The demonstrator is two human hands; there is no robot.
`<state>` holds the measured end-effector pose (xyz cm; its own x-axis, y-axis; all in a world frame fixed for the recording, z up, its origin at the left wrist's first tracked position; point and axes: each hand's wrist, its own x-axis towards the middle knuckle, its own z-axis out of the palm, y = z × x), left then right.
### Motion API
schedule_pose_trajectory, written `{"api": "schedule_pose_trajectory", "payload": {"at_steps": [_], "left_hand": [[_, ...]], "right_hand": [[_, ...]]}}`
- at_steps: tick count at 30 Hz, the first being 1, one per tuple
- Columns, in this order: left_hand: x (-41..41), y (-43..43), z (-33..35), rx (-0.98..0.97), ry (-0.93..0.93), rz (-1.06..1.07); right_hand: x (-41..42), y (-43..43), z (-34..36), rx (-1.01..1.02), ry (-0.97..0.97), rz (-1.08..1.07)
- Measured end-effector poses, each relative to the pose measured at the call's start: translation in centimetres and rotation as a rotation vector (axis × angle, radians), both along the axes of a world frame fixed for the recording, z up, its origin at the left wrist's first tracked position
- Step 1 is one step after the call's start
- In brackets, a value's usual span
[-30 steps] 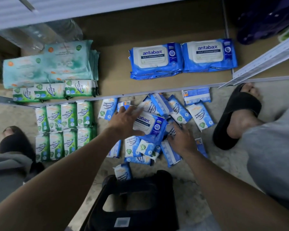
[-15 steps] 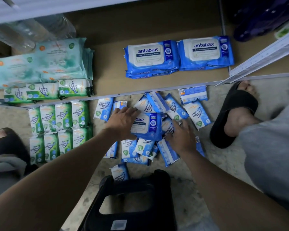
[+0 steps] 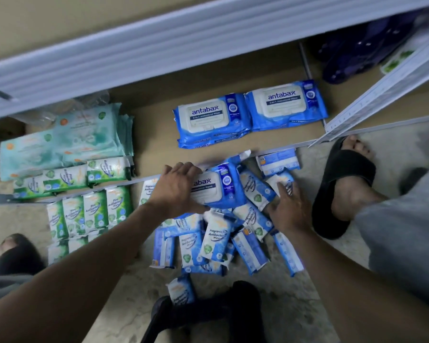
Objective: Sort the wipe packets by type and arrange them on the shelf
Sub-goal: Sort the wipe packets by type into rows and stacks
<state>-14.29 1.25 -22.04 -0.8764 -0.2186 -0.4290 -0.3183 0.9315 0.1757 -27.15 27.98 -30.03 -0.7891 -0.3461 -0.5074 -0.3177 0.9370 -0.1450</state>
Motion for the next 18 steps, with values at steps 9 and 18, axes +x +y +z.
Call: {"api": "schedule_pose_trajectory", "payload": {"at_steps": [9,18], "left_hand": [[-8.8,-5.0,4.6,-0.130,0.302,0.078],[-13.4,-7.0,2.5,-0.157,0.159,0.039]], "right_hand": [[-1.1,-0.1,-0.7,0.050,-0.084,-0.001],[-1.1,-0.5,-0.6,0.022,-0.092,-0.047]]}}
